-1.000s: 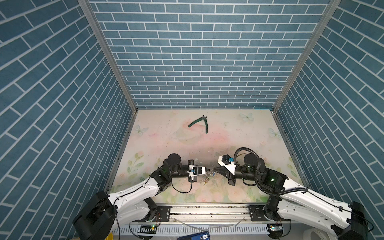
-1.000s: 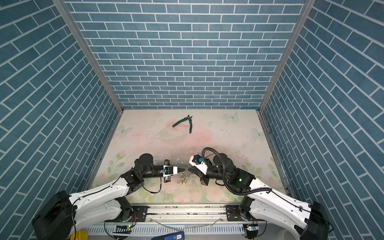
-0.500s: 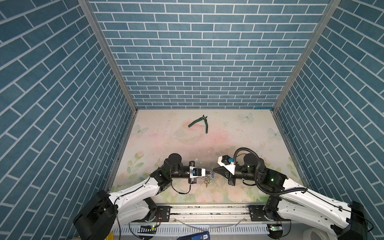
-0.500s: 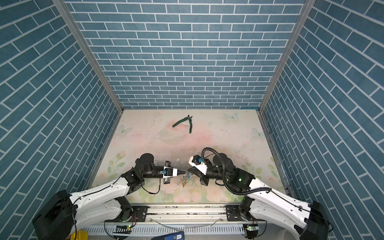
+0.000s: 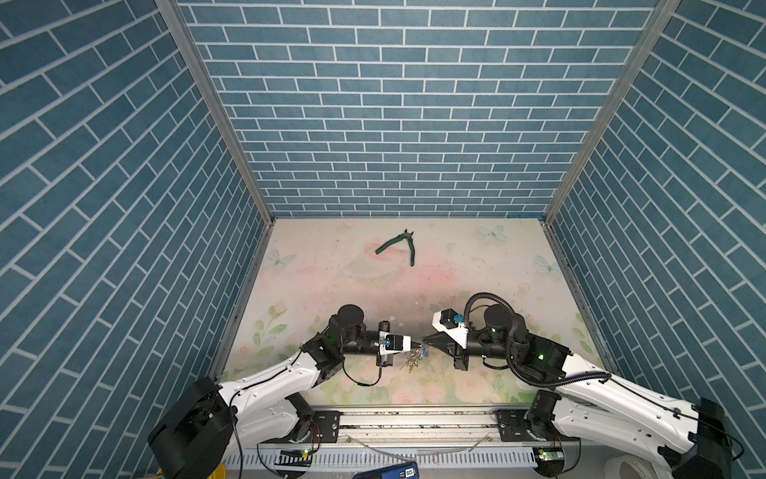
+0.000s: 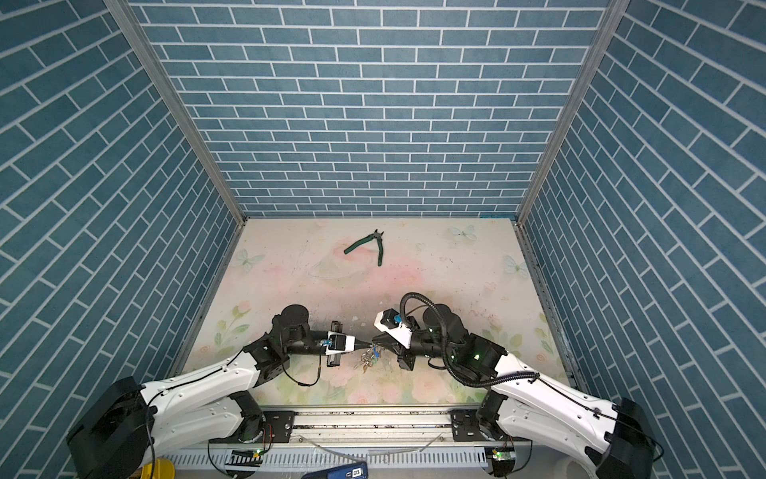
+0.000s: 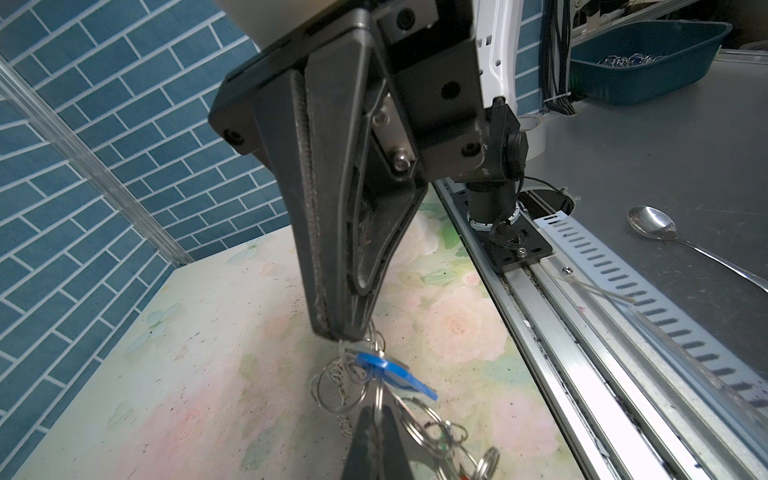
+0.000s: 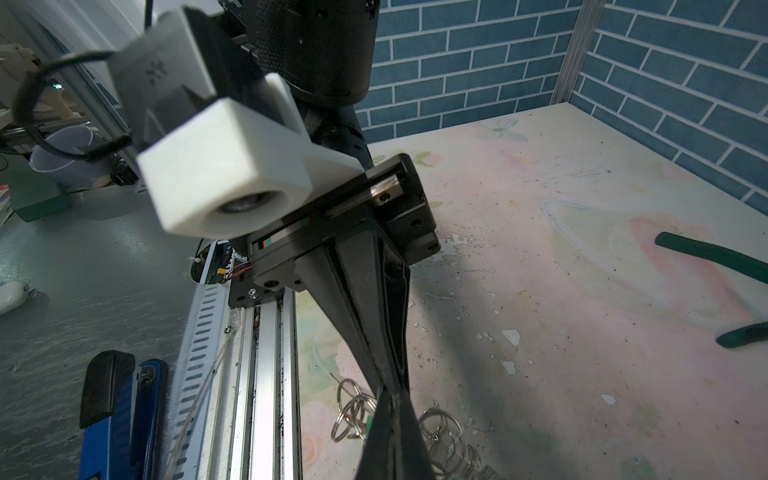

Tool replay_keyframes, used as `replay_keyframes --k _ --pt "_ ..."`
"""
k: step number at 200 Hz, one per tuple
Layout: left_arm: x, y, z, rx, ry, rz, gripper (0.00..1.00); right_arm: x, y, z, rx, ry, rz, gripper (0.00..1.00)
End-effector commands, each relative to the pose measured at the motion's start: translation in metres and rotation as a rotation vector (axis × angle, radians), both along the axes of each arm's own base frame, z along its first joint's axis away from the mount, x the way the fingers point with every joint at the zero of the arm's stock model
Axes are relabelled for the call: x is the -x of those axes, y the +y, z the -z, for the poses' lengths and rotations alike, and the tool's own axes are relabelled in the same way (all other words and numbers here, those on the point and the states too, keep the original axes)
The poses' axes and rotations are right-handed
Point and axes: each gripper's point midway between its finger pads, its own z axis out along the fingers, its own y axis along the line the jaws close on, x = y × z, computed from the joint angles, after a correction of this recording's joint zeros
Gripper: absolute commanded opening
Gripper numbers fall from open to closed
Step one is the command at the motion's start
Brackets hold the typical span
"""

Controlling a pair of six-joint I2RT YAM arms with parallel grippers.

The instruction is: Put the keys on the keyring

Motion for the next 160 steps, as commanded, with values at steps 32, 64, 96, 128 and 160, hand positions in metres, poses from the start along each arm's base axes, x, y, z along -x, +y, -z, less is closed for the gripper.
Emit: replay_keyframes --k 32,64,96,128,160 --pt "0.0065 0.0002 0.0159 -0.053 0.094 0.020 0.00 0.0032 0.0010 -0.0182 -0.027 -0.064 -0.029 0.00" --pt "0.0069 0.0002 0.0136 -0.048 0.094 0.021 0.00 0.0044 0.0013 -0.0182 -0.026 -0.062 -0.037 0.00" --pt "0.0073 0.0002 0.0136 -0.046 0.097 0.023 0.00 0.0040 0.0013 -0.0177 -0.025 -0.062 -0.036 0.00" --pt "0.0076 0.0003 0.0148 -0.049 0.102 0.023 0.00 0.0047 0.0002 -0.0192 -0.028 -0.063 -0.035 0.00" --pt "0.0068 -0.0002 0.0141 -0.047 0.102 0.022 0.00 0.0048 0.0003 -0.0192 -0.026 -0.061 -0.036 0.00"
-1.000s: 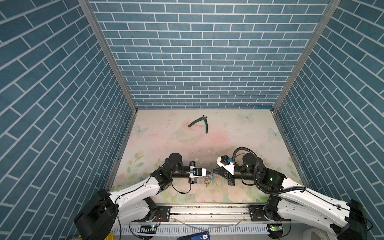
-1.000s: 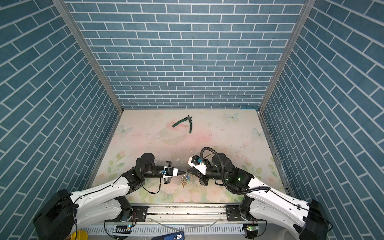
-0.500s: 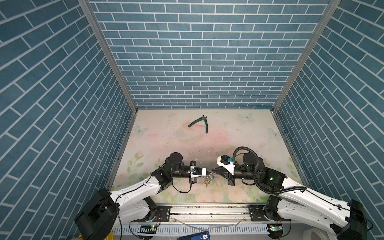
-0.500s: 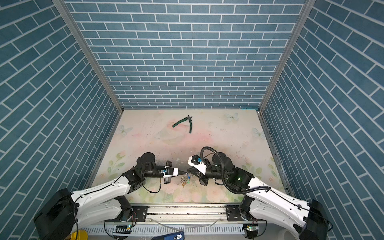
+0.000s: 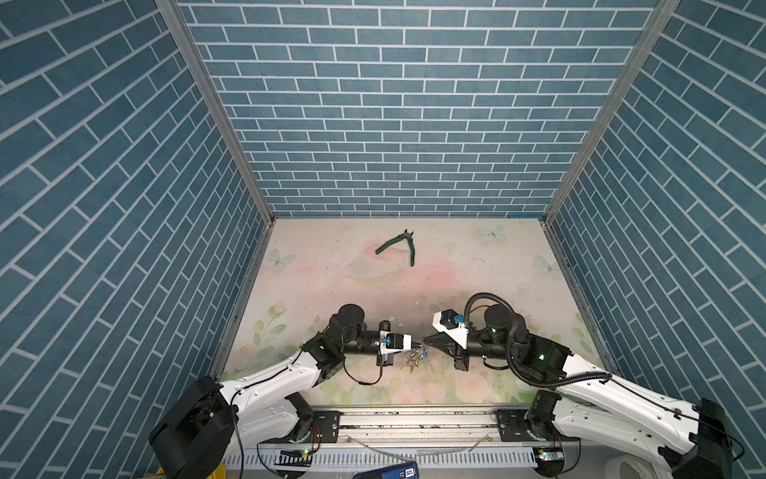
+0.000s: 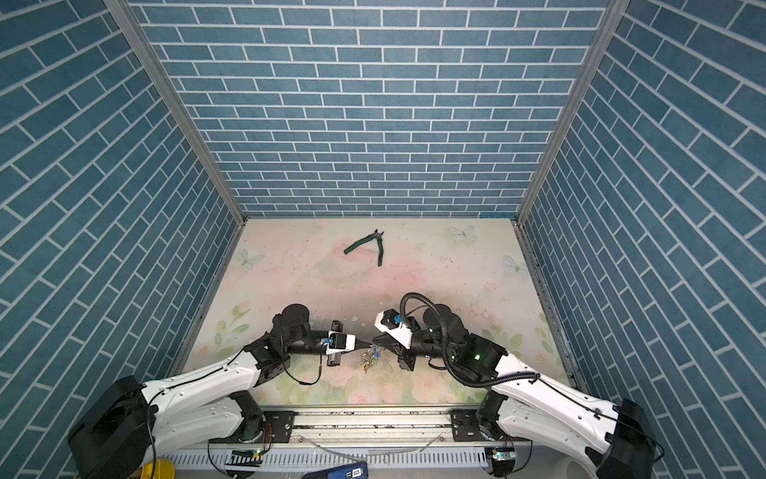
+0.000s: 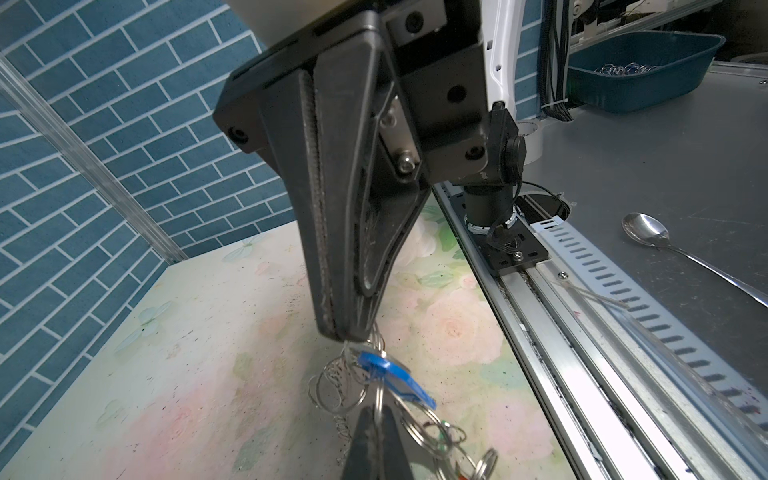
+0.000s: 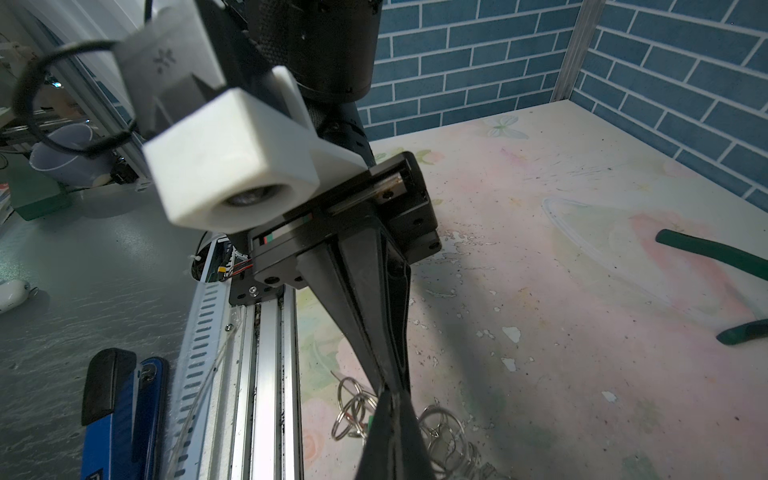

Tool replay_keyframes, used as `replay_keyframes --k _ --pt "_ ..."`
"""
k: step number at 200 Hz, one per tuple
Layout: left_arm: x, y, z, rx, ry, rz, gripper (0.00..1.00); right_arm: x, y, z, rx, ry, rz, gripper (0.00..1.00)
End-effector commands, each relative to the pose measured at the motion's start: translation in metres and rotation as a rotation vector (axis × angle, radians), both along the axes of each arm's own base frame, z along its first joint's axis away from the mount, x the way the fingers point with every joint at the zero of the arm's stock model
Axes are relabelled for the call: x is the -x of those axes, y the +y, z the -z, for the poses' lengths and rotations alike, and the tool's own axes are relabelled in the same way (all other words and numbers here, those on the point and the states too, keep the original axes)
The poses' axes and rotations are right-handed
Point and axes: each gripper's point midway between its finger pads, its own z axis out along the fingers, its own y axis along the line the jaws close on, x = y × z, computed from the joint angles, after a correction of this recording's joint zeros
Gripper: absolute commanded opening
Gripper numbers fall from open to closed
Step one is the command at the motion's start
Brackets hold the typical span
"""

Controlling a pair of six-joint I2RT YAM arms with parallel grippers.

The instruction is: Put the keys on the keyring

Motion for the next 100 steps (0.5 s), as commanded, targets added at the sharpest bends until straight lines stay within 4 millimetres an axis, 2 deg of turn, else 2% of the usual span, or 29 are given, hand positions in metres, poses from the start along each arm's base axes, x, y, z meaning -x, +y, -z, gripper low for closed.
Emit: replay_keyframes --k 1,100 --pt "0.0064 0.0009 0.0139 -0.046 0.078 0.019 0.00 0.0041 0.0015 -0.0202 -0.031 -0.064 -0.036 0.00" --pt "0.0075 0.0005 0.0131 -0.044 0.087 0.027 0.00 0.0011 0.0017 -0.0178 -0.027 -0.068 -0.022 0.00"
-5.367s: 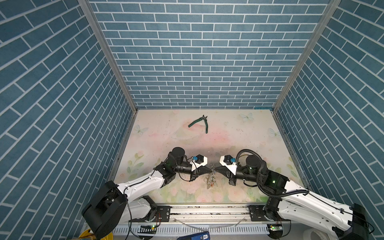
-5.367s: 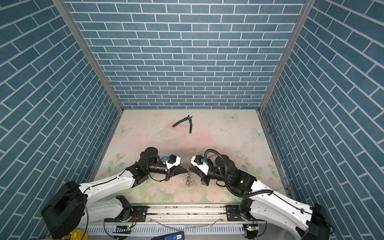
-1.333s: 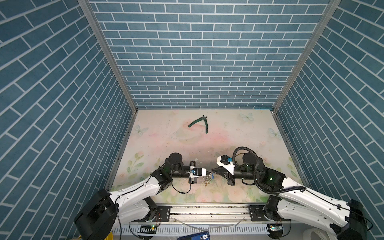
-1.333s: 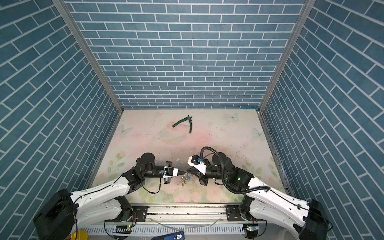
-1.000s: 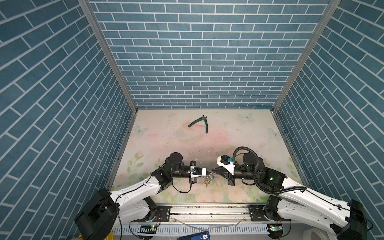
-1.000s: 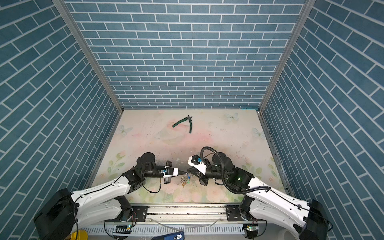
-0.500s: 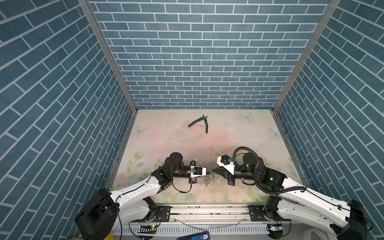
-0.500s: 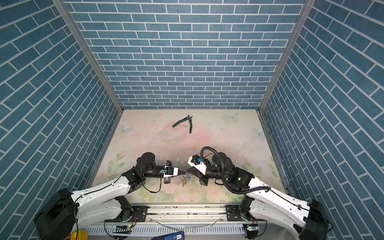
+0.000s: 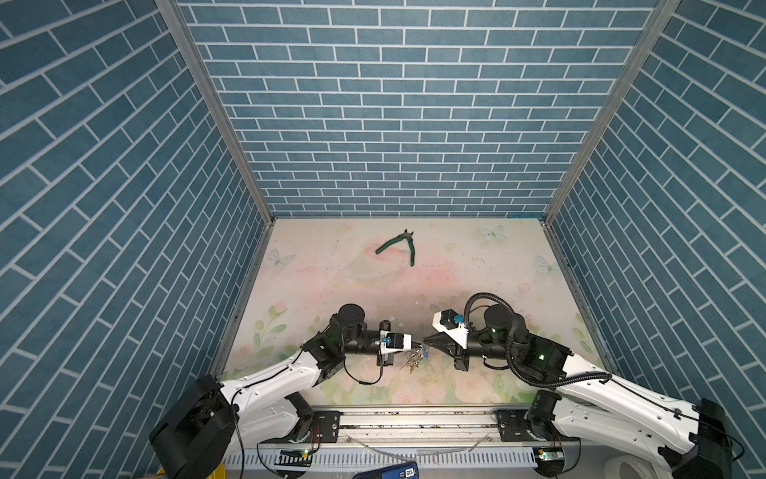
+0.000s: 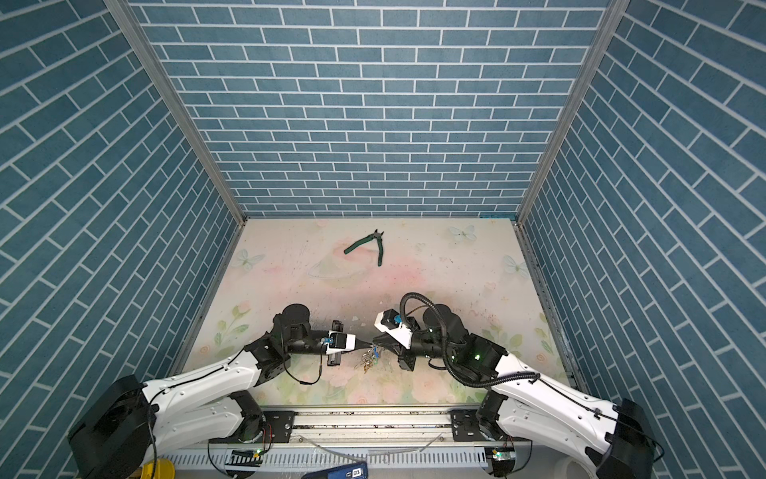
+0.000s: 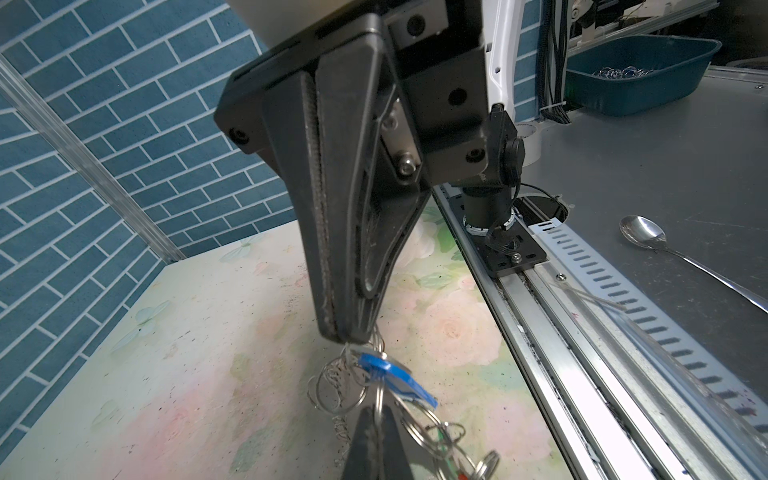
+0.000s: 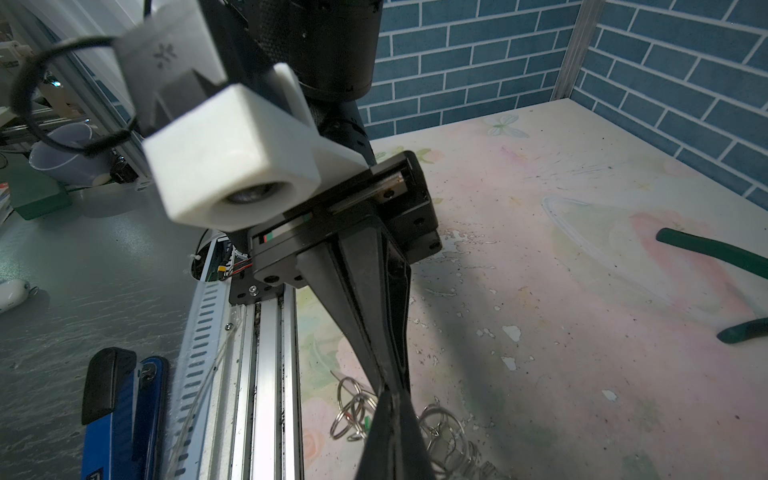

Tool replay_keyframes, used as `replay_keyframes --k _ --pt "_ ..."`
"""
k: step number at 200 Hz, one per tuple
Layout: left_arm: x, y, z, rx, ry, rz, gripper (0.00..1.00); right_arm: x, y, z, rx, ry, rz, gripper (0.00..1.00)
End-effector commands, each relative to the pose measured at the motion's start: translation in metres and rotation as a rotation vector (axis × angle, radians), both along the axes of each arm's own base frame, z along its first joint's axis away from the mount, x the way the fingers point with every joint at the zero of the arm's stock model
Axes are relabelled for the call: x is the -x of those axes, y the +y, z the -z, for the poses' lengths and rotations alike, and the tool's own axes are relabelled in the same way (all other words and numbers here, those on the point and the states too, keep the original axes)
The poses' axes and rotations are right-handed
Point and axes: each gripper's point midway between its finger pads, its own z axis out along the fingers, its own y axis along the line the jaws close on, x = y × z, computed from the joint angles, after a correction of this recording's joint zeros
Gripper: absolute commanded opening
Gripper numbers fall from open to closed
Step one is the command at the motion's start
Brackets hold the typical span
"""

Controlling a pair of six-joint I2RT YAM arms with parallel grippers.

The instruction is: Put the keys on the keyring

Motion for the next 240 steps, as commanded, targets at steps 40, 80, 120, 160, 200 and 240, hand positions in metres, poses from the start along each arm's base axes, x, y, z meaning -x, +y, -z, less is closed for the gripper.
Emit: replay_keyframes --k 40,80,120,160,200,240 --pt "0.006 0.000 0.012 -0.039 0.089 0.021 0.00 0.001 0.003 -0.016 -0.026 -0.066 -0.026 0.00" --pt "0.004 -0.001 0.011 -0.042 0.102 0.012 0.00 0.002 0.003 -0.014 -0.021 -0.063 -0.025 0.00" --pt "0.004 0.000 0.013 -0.045 0.106 0.009 0.00 -0.001 -0.001 -0.016 -0.023 -0.086 0.006 0.00" --pt "0.004 0.000 0.014 -0.047 0.105 0.008 0.00 -0.001 -0.005 -0.025 -0.045 -0.109 0.018 0.00" --pt "0.003 0.000 0.013 -0.046 0.106 0.008 0.00 0.000 -0.002 -0.017 -0.027 -0.087 0.004 0.00" --pt "0.003 0.000 0.013 -0.047 0.107 0.006 0.00 0.001 0.000 -0.016 -0.026 -0.079 -0.006 0.00"
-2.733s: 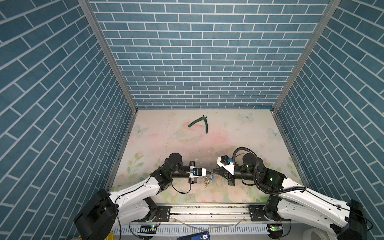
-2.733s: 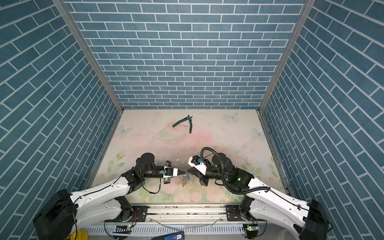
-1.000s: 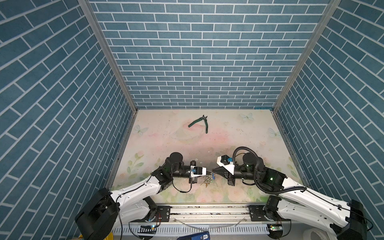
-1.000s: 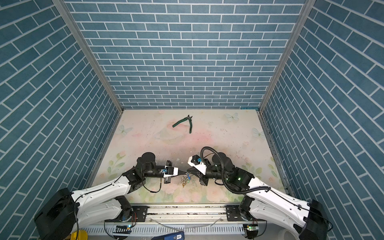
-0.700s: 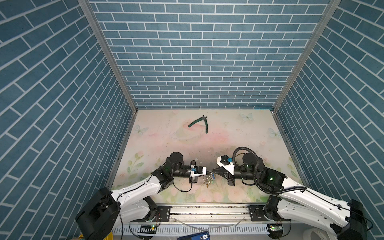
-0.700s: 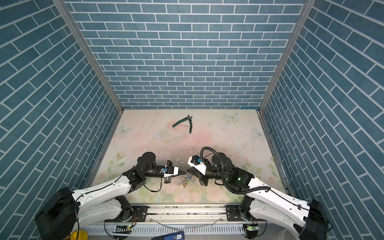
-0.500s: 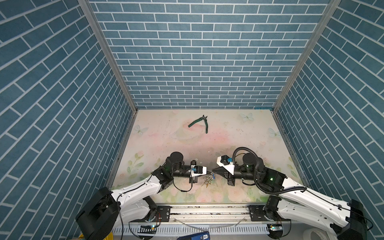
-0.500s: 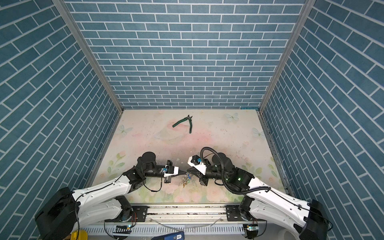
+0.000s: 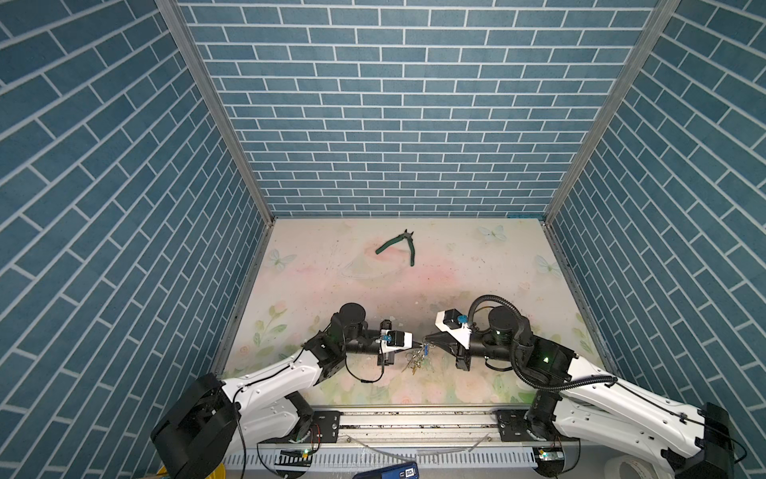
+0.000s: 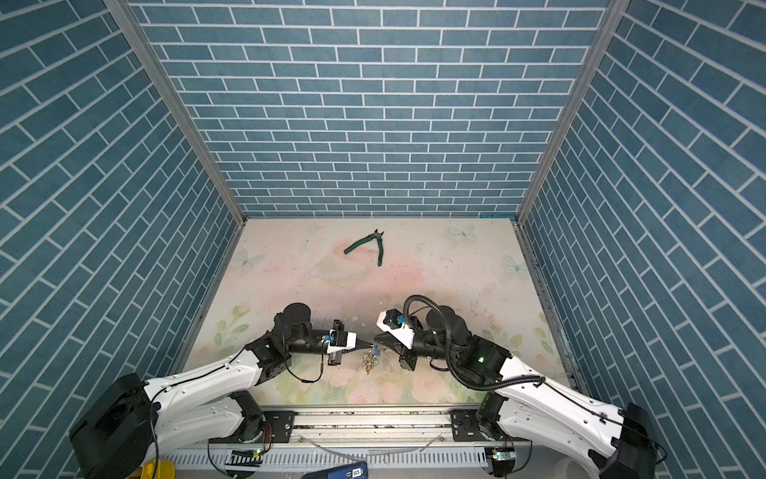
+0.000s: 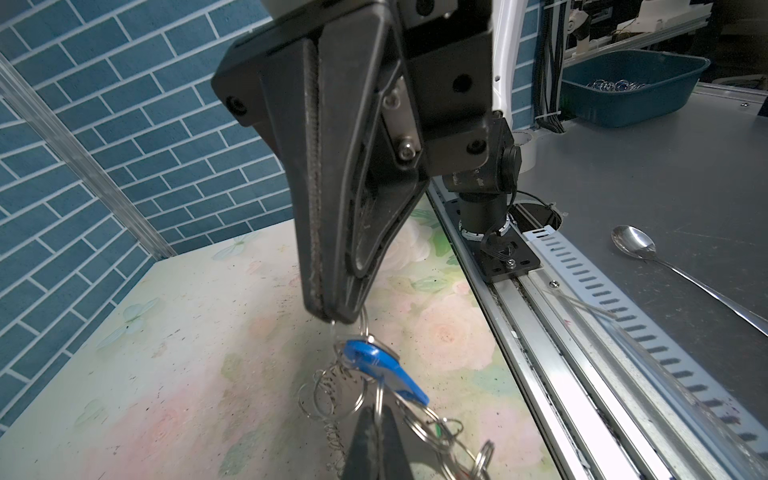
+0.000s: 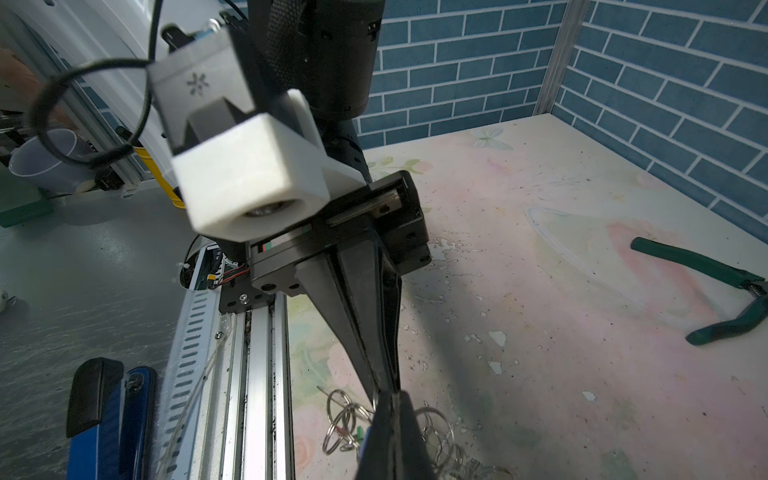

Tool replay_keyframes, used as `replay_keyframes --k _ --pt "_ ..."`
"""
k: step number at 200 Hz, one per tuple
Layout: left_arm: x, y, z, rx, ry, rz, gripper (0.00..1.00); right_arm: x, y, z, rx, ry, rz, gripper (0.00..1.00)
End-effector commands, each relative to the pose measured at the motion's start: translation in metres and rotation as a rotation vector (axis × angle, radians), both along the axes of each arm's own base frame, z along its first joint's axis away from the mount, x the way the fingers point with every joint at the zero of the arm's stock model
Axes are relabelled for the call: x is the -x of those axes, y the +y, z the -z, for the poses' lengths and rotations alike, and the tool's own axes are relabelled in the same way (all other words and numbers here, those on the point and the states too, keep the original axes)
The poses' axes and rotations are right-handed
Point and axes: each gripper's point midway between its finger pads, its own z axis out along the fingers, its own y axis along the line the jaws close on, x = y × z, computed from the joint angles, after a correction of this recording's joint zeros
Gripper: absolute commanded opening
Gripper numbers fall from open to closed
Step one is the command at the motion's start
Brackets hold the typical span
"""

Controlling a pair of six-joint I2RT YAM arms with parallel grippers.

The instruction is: Put the keys on the keyring

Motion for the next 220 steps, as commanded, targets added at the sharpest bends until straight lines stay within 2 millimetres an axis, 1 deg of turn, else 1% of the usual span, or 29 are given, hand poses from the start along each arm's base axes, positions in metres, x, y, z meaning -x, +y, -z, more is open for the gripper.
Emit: replay_keyframes --k 1,42,91,126,165,196,220 --pt "0.003 0.001 0.013 -0.047 0.073 0.003 0.00 0.003 0.003 -0.008 -0.010 -0.049 -0.035 0.00" --pt "0.002 0.001 0.014 -0.050 0.078 0.000 0.00 0.006 0.005 -0.004 0.005 -0.029 -0.057 0.00" --pt "0.001 0.001 0.013 -0.046 0.079 -0.001 0.00 0.007 0.003 -0.003 0.011 -0.028 -0.052 0.00" --pt "0.001 0.001 0.015 -0.050 0.084 -0.001 0.00 0.007 0.002 -0.007 0.002 -0.035 -0.050 0.00" --pt "0.000 0.000 0.012 -0.045 0.084 0.001 0.00 0.007 0.003 -0.005 0.007 -0.034 -0.050 0.00" --pt "0.000 0.000 0.014 -0.049 0.086 0.002 0.00 0.005 0.000 -0.014 -0.015 -0.063 -0.033 0.00" --pt "0.000 0.000 0.014 -0.051 0.089 0.002 0.00 0.007 0.000 -0.014 -0.014 -0.056 -0.040 0.00"
